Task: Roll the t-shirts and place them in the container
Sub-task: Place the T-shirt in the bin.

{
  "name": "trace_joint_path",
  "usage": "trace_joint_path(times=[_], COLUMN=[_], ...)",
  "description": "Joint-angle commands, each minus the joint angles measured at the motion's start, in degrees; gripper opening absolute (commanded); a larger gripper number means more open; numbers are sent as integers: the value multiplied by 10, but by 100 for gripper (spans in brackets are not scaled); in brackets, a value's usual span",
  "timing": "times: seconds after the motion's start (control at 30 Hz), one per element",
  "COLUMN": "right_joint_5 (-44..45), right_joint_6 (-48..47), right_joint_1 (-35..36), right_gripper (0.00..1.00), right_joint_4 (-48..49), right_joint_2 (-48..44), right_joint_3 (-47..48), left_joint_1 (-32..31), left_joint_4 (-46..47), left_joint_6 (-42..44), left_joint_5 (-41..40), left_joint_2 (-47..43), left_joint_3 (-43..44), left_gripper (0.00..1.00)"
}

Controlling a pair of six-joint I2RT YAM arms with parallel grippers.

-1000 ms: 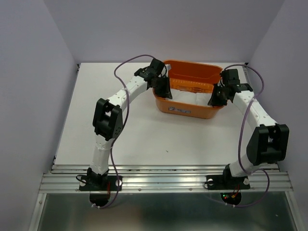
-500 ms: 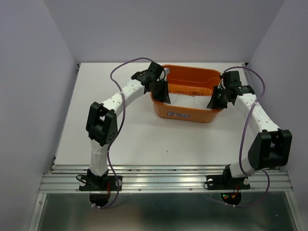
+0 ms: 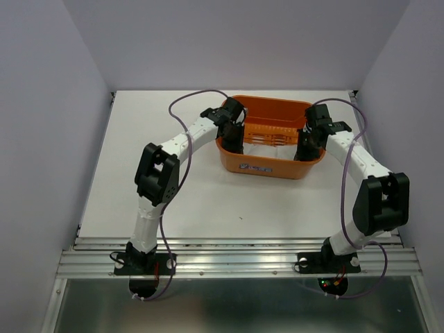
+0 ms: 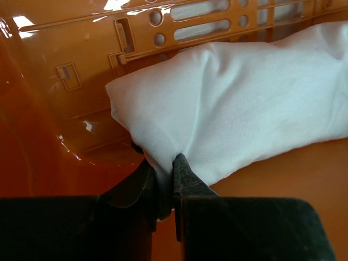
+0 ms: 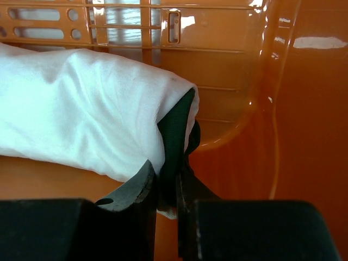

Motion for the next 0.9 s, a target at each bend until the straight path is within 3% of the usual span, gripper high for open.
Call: trace_joint_path(times=[0.0,0.23,0.27,0.3,0.37,0.4,0.43,0.47,0.5,0.53,0.63,0.87], right_joint_5=[25,28,28,29,31,32,32,30,28,27,35,61], right_joint_6=[-3,-14,-15,-16,-17,-17,-17,-17,-17,-17,-17,-10], right_joint_1=[3,3,3,3,3,3,3,3,3,3,3,3], right_gripper=[1,3,17,23,34,44,44,51,52,55,62,64], right_joint_4=[3,-2,-1,-1,-2,-2,-3,-3,-4,-5,-9,-16], right_joint_2=[20,48,46,45,40,40,39,38,34,33,29,10], right_joint_3=[5,3,2,0,-4,-3,-3,-2,0,2,13,57], left_joint_1=[0,0,0,0,0,0,0,0,0,0,0,1], left_joint_4=[-25,-27,-32,-35,-46,-48,-48,-52,-54,-55,-64,-88], left_joint_6=[29,34,35,36,38,39,39,43,44,44,44,49], left_joint_5=[-37,-36,-36,-36,-39,-39,-39,-40,-41,-44,-50,-56], left_joint_2=[11,19,20,23,28,28,28,28,27,26,21,7], left_joint_3=[29,35,36,43,48,51,51,52,55,56,65,107], left_gripper=[0,0,0,0,8,15,21,32,45,63,67,66])
